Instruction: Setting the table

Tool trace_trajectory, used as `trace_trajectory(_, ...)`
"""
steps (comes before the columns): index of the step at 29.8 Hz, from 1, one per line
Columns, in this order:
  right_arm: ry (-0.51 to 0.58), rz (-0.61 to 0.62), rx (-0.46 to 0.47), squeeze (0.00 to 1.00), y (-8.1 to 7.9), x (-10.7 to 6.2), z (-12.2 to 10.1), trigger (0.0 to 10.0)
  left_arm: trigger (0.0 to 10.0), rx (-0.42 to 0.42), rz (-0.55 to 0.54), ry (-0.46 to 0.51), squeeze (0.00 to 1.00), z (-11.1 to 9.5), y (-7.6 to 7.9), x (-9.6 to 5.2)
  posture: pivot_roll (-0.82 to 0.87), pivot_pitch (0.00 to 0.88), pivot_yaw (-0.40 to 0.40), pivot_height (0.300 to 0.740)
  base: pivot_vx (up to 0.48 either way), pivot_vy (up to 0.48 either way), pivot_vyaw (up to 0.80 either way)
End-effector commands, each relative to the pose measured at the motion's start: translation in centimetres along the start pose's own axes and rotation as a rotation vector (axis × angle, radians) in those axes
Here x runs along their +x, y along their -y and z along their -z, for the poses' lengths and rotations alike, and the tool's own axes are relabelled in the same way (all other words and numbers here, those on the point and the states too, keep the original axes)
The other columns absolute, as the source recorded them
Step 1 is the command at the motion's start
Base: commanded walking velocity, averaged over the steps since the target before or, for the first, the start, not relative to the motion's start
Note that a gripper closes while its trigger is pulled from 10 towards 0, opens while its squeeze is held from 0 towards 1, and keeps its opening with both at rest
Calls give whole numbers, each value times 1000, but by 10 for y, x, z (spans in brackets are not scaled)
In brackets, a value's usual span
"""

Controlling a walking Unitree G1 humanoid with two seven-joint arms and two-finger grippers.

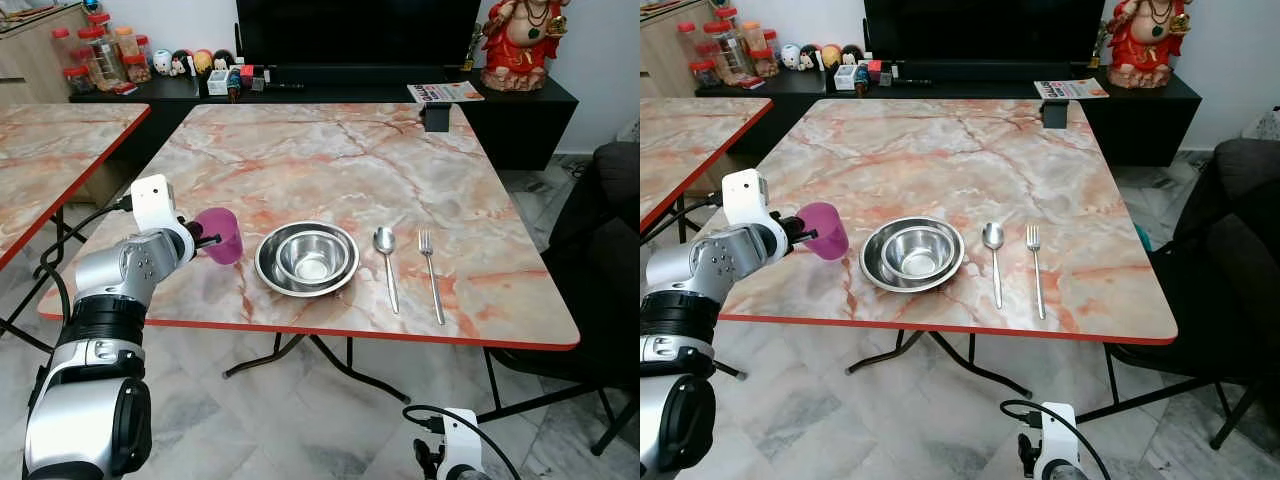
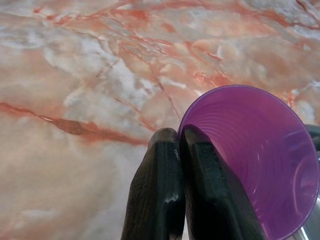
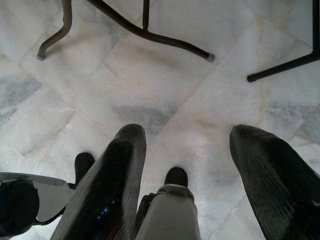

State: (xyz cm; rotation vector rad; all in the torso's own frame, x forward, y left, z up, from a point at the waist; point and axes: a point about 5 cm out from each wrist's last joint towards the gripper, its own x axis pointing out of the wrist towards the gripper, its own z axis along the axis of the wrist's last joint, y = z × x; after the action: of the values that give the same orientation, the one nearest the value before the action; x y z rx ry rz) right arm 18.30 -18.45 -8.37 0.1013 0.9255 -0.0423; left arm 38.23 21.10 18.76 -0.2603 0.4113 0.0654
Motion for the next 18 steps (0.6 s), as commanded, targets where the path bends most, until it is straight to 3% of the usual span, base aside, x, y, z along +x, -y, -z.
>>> trace_trajectory(1, -2, 0, 10, 0, 0, 0, 0, 10000, 10000, -5, -19, -6, 0, -5, 3, 1, -30, 0, 30, 709, 0, 0, 0)
trace_trajectory(11, 0, -1, 14, 0, -1, 0, -1, 10000, 10000, 47, -23, -64, 0, -2, 6, 2, -34, 0, 48, 709, 0, 0, 0)
trace_trajectory(18, -1, -1, 18, 0, -2, 0, 0, 10000, 10000, 35, -21, -85, 0, -1, 7, 3, -30, 0, 51, 709, 0, 0, 0)
